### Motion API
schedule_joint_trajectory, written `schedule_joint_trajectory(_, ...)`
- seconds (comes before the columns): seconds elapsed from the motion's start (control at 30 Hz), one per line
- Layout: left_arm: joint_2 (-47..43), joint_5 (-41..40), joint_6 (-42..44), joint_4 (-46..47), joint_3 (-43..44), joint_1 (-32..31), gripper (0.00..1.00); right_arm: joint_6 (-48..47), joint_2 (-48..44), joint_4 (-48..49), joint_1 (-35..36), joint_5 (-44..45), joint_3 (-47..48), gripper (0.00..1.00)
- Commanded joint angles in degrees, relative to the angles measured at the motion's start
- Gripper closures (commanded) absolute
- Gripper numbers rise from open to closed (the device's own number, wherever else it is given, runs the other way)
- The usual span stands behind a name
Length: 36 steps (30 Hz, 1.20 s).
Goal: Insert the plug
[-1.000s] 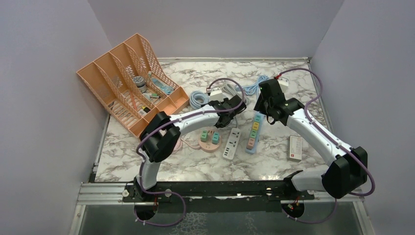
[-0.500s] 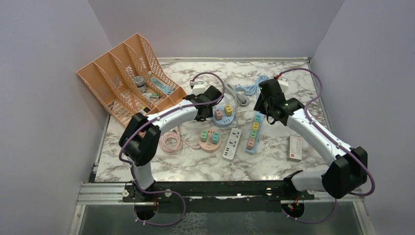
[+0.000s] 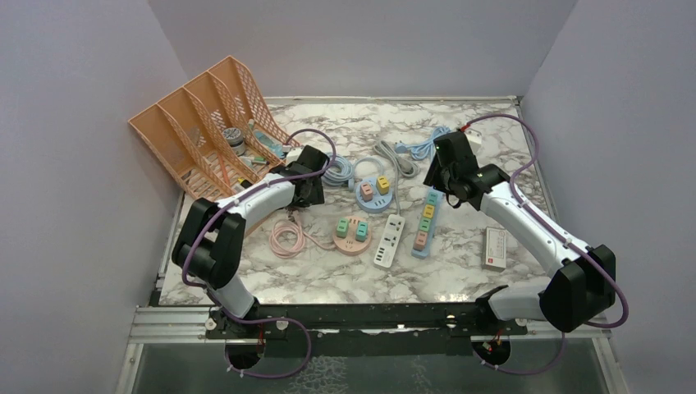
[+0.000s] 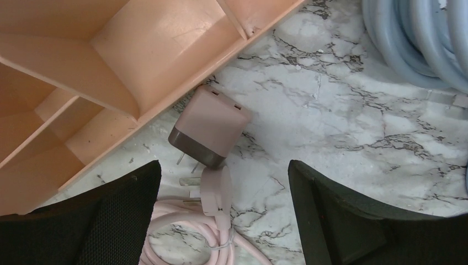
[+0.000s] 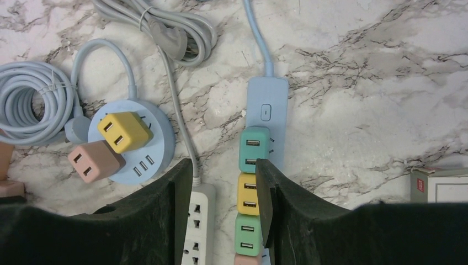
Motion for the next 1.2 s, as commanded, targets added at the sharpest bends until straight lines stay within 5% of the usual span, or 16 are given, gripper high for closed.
schedule_joint_trajectory(0.0, -0.3, 6.8, 3.1, 5.1, -1.8, 2.6, 0.13, -0.2, 0.4, 2.2, 0.3, -1.5, 1.0, 0.55)
schedule_joint_trajectory(0.5, 7.8, 7.5, 6.1, 6.7, 0.0, 7.0, 0.13, -0.8, 1.0, 2.5, 0.2, -2.6, 1.5, 0.55)
schedule_joint_trajectory(0.83, 3.8, 8.6, 8.4, 7.6, -0.6, 6.9, 0.48, -0.9, 2.4, 2.5, 0.2, -5.1, 3.4, 0.56)
schedule_joint_trajectory(1.17, -7.6, 23.9, 12.3, 14.6, -2.0, 5.5, 0.51, -13.9, 1.8, 15.2, 0.2, -37.2, 0.8, 0.55)
